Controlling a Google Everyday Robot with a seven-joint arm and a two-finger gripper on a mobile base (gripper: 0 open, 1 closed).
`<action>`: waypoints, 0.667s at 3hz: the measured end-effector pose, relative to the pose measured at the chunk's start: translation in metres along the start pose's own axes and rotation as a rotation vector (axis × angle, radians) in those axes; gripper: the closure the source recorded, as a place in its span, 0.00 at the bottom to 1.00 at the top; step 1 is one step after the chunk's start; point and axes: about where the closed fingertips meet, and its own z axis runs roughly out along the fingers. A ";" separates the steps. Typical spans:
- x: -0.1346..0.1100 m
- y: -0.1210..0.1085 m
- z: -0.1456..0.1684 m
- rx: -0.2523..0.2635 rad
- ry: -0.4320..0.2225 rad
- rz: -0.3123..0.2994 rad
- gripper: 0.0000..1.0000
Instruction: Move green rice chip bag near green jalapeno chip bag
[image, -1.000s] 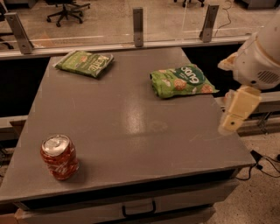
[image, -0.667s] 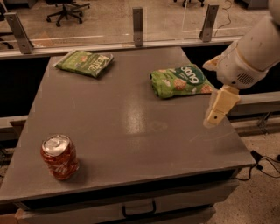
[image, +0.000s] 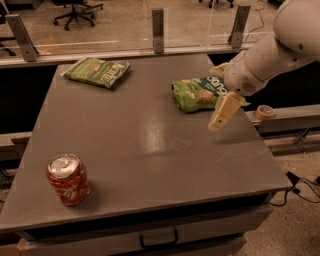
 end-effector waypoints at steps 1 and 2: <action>0.001 -0.020 0.025 -0.002 -0.055 0.032 0.00; -0.005 -0.036 0.041 0.007 -0.090 0.059 0.19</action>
Offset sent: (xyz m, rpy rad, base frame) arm 0.0728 0.0251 -0.0222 0.1548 -0.0014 -0.0530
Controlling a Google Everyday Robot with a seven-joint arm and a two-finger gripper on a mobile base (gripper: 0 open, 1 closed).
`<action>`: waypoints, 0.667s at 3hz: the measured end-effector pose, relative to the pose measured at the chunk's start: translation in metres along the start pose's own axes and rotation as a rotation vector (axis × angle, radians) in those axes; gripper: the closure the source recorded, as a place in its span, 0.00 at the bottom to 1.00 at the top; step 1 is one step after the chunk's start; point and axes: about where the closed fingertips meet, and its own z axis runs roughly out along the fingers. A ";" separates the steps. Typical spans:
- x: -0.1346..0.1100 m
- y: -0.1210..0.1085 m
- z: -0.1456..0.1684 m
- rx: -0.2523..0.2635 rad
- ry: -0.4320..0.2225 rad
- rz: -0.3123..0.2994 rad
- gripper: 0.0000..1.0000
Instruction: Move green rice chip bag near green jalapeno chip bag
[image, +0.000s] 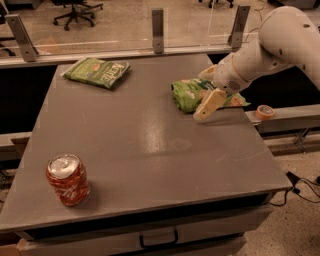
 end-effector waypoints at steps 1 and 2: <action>-0.006 -0.008 0.010 0.003 -0.020 0.015 0.42; -0.011 -0.012 0.013 0.007 -0.033 0.021 0.65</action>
Offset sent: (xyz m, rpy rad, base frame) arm 0.0215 0.0147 0.0067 0.0545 -0.0131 -0.0238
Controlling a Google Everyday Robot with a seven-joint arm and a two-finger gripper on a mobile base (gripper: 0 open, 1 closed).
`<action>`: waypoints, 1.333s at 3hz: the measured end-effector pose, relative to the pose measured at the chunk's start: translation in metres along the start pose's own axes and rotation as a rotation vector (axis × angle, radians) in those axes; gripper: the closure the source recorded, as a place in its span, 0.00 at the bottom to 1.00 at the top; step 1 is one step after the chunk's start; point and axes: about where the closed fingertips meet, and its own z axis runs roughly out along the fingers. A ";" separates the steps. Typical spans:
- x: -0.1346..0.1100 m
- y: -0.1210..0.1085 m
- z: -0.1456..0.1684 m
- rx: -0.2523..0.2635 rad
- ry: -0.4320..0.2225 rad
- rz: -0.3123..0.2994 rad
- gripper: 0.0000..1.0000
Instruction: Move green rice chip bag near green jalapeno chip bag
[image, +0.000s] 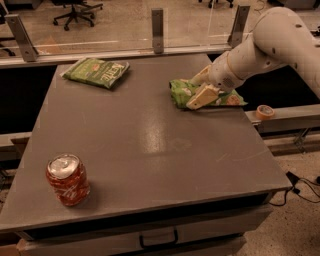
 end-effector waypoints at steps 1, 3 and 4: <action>-0.006 0.000 -0.007 0.009 -0.018 -0.007 0.88; -0.079 -0.014 -0.090 0.152 -0.152 -0.187 1.00; -0.079 -0.014 -0.089 0.152 -0.152 -0.187 1.00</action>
Offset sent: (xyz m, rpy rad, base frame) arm -0.0165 0.0081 0.1020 0.0706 -0.2120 0.0738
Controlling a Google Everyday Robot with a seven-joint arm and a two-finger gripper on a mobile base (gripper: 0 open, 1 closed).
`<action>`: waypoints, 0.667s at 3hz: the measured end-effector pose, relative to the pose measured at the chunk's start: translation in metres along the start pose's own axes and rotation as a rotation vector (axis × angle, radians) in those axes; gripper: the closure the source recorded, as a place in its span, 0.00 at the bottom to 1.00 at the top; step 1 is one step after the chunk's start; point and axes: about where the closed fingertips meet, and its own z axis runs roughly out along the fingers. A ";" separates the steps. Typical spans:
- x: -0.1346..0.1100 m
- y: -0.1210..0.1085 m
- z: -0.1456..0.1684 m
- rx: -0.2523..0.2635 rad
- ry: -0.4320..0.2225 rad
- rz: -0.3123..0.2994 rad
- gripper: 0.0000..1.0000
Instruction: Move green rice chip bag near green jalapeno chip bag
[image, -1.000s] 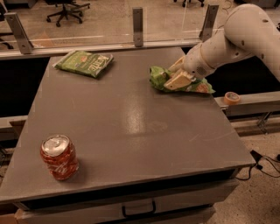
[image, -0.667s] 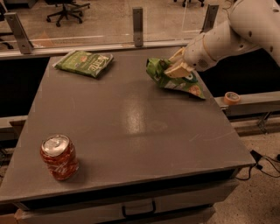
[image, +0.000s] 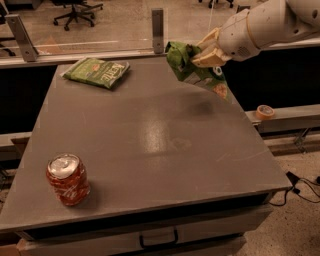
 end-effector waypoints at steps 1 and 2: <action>-0.009 0.004 0.013 -0.054 -0.049 -0.065 1.00; -0.031 0.015 0.036 -0.143 -0.122 -0.225 1.00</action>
Offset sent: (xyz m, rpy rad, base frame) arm -0.0048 0.0790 -0.0111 -0.0603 -0.1199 0.4756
